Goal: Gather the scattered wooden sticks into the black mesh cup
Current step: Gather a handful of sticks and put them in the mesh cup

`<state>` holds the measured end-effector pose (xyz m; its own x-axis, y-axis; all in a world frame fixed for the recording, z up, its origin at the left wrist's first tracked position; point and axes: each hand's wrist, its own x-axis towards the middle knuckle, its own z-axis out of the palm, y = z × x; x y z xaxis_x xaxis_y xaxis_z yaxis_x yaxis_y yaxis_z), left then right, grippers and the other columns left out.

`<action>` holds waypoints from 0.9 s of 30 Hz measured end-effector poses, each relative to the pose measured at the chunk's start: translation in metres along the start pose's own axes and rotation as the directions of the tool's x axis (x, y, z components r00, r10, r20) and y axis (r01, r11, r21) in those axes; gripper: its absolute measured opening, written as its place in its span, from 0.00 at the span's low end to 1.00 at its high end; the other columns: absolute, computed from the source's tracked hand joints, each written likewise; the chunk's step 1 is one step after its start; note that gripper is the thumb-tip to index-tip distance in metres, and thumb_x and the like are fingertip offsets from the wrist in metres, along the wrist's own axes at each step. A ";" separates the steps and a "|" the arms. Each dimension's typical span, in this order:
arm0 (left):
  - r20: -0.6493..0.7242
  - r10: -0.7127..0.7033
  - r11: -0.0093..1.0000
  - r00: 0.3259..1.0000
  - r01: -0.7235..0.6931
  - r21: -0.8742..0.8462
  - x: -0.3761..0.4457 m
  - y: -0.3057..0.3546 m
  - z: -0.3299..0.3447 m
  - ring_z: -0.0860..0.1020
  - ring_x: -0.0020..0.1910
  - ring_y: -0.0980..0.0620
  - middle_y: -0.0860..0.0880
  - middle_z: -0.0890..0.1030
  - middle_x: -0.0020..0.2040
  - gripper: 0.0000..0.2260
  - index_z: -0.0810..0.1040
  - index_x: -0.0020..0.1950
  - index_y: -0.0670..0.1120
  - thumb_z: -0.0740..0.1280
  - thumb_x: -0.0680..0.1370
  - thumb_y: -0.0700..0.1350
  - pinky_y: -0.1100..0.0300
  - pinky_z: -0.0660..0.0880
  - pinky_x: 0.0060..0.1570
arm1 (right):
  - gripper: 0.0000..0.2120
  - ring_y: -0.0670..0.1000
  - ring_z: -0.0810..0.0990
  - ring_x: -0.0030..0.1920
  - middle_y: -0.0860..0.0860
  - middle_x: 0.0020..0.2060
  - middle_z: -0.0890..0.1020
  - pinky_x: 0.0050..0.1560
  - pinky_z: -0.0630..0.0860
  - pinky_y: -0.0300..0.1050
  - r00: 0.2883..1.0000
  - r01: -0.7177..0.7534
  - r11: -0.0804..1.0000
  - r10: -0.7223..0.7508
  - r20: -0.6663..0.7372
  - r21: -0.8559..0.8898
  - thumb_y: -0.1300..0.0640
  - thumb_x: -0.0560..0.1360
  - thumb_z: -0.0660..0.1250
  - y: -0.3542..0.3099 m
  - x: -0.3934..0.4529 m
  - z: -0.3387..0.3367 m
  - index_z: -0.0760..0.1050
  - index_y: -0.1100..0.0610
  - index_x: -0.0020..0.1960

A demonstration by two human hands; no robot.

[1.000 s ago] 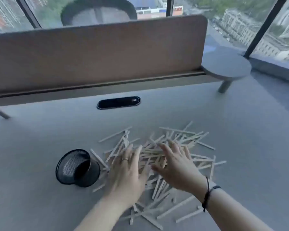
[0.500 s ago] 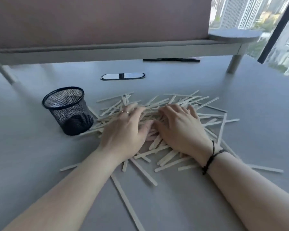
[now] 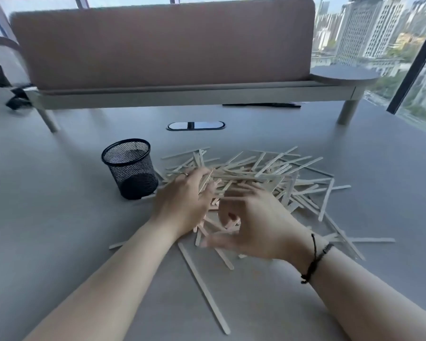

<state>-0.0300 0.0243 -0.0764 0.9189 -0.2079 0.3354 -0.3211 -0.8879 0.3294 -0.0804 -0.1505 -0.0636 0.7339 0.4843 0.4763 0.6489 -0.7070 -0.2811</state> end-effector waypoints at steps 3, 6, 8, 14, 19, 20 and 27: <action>0.008 0.000 0.999 1.000 0.000 -0.045 0.004 -0.001 0.003 0.77 0.63 0.48 0.54 0.78 0.67 0.19 0.71 0.69 0.57 0.61 0.79 0.59 0.52 0.74 0.55 | 0.28 0.48 0.71 0.37 0.43 0.30 0.76 0.47 0.59 0.38 0.965 0.108 0.994 -0.098 0.245 -0.032 0.23 0.61 0.68 -0.024 -0.002 0.009 0.69 0.49 0.32; 0.018 0.011 0.999 1.000 -0.010 -0.051 0.004 -0.007 0.007 0.75 0.66 0.47 0.54 0.74 0.70 0.22 0.71 0.70 0.55 0.64 0.77 0.59 0.51 0.72 0.61 | 0.27 0.49 0.73 0.40 0.44 0.33 0.78 0.47 0.62 0.39 0.947 0.096 0.995 -0.094 0.309 0.010 0.27 0.61 0.71 -0.031 -0.003 0.018 0.70 0.49 0.35; 0.082 -0.034 0.999 0.996 0.036 -0.025 0.004 -0.011 0.009 0.69 0.71 0.45 0.51 0.69 0.74 0.27 0.67 0.73 0.54 0.64 0.77 0.61 0.50 0.66 0.67 | 0.18 0.47 0.73 0.41 0.43 0.35 0.78 0.46 0.68 0.40 0.948 0.042 0.996 -0.064 0.312 0.078 0.36 0.64 0.73 -0.027 -0.001 0.019 0.73 0.49 0.38; 0.133 -0.079 0.996 0.988 0.083 -0.025 0.003 -0.015 0.003 0.67 0.72 0.44 0.47 0.73 0.72 0.27 0.63 0.76 0.53 0.60 0.79 0.61 0.51 0.64 0.69 | 0.04 0.44 0.74 0.40 0.43 0.38 0.77 0.42 0.71 0.36 0.966 -0.110 0.990 0.085 0.244 0.087 0.50 0.71 0.69 -0.004 -0.001 0.009 0.82 0.47 0.44; 0.114 -0.013 0.997 0.993 0.022 -0.078 0.005 -0.021 -0.003 0.72 0.69 0.44 0.47 0.78 0.68 0.22 0.66 0.75 0.53 0.63 0.81 0.53 0.51 0.69 0.66 | 0.04 0.46 0.75 0.47 0.44 0.41 0.78 0.49 0.70 0.38 0.978 -0.084 0.993 0.066 0.200 0.083 0.47 0.73 0.69 0.006 0.001 0.013 0.80 0.46 0.46; 0.108 0.000 0.995 0.994 0.010 -0.094 0.005 -0.021 -0.004 0.73 0.68 0.44 0.46 0.79 0.68 0.21 0.67 0.74 0.52 0.63 0.81 0.50 0.51 0.70 0.65 | 0.04 0.46 0.75 0.47 0.44 0.41 0.78 0.48 0.70 0.39 0.979 -0.087 0.993 0.070 0.194 0.081 0.47 0.74 0.69 0.007 0.001 0.014 0.80 0.46 0.46; 0.061 0.038 0.998 0.997 -0.035 -0.055 0.005 -0.025 -0.004 0.78 0.59 0.41 0.42 0.82 0.60 0.23 0.71 0.73 0.52 0.63 0.79 0.39 0.50 0.76 0.54 | 0.06 0.47 0.76 0.48 0.42 0.43 0.78 0.50 0.72 0.42 0.983 -0.164 0.985 0.158 0.090 0.061 0.48 0.72 0.71 0.020 0.002 0.018 0.80 0.45 0.48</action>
<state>-0.0179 0.0473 -0.0795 0.9182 -0.2667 0.2929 -0.3652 -0.8564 0.3651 -0.0627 -0.1539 -0.0837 0.8423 0.4110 0.3487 0.5310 -0.7439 -0.4058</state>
